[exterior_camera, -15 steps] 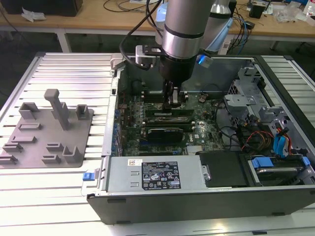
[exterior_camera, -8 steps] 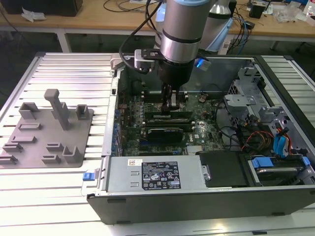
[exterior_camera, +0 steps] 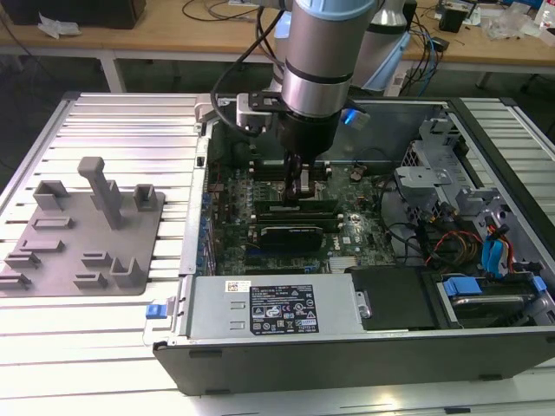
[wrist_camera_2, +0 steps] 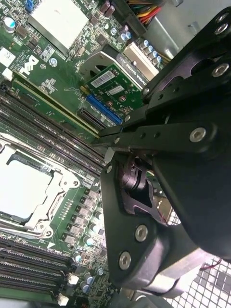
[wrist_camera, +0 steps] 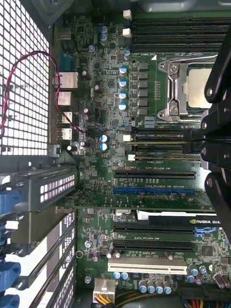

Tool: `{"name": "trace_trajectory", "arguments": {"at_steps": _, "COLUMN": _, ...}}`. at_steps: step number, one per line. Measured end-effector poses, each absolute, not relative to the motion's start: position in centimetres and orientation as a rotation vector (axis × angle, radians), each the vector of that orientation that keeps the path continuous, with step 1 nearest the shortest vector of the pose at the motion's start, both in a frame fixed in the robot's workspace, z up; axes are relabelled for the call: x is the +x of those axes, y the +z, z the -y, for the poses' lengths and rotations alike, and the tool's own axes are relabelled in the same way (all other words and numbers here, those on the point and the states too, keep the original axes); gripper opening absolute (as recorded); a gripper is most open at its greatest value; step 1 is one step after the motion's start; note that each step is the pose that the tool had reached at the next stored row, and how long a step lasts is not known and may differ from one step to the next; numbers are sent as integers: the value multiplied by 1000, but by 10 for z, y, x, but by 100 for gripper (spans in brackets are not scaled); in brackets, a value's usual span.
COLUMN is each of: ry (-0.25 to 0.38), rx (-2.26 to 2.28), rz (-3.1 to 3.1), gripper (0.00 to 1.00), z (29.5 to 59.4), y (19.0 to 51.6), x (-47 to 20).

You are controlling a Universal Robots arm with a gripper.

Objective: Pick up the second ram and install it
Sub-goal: 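Insert the second ram into the second slot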

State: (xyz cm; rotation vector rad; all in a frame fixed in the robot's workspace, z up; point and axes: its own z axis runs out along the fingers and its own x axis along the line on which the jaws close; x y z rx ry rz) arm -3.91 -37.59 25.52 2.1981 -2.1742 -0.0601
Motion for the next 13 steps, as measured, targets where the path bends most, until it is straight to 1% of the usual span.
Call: {"name": "trace_trajectory", "arguments": {"at_steps": 13, "ry": -60, "rx": 2198, "rz": 2174, "gripper": 9, "z": 375, "y": 249, "x": -39}}
